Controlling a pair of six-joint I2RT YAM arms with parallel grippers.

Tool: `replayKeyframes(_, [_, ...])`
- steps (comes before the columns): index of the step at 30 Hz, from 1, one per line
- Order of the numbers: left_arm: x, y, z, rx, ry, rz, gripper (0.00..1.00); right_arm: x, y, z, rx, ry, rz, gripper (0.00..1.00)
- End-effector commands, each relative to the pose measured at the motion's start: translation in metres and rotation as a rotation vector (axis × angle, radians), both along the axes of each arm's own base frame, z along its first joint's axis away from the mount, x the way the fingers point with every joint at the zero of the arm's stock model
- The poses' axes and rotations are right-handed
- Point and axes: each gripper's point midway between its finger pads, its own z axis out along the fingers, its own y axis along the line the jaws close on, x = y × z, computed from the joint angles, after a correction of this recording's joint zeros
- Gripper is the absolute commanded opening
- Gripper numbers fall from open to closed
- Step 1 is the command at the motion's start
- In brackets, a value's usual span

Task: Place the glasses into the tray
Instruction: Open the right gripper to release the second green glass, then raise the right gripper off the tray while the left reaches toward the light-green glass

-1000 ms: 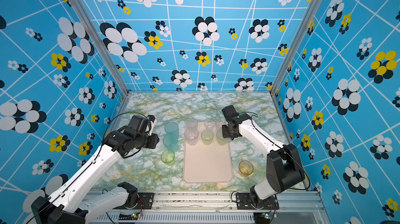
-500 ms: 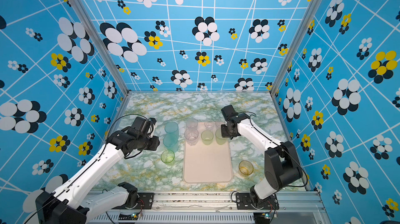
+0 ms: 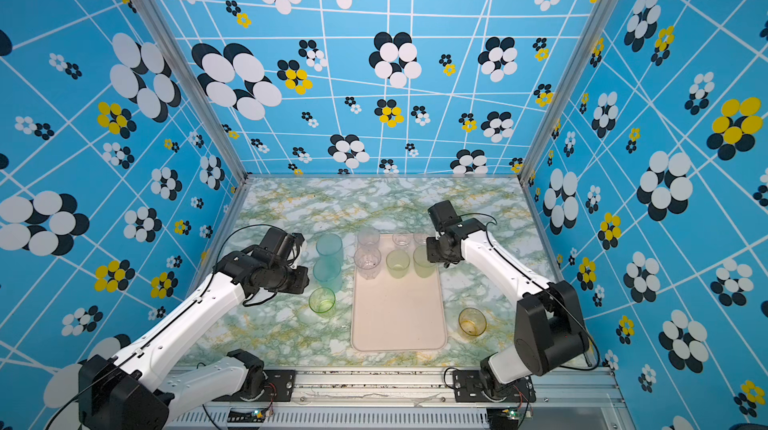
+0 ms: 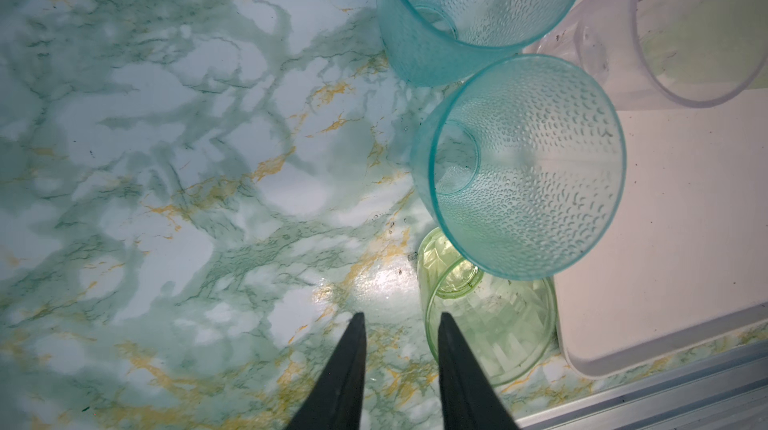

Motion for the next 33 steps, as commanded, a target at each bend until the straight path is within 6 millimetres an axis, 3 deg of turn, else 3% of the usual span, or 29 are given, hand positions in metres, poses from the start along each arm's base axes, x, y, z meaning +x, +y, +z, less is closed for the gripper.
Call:
replayKeyframes(1, [-0.006, -0.008, -0.009, -0.034, 0.031, -0.003, 0.31, -0.005, -0.007, 0.03, 0.031, -0.075, -0.025, 0.44])
replayKeyframes(6, [-0.015, -0.014, -0.022, -0.035, 0.069, -0.012, 0.3, -0.01, -0.005, 0.05, 0.067, -0.123, -0.015, 0.45])
replayKeyframes(20, [-0.024, -0.014, -0.048, 0.005, 0.147, -0.008, 0.3, -0.014, -0.004, 0.062, 0.083, -0.148, 0.006, 0.45])
replayKeyframes(33, [-0.026, -0.019, -0.058, 0.017, 0.173, -0.018, 0.13, -0.016, -0.005, 0.062, 0.079, -0.148, 0.016, 0.45])
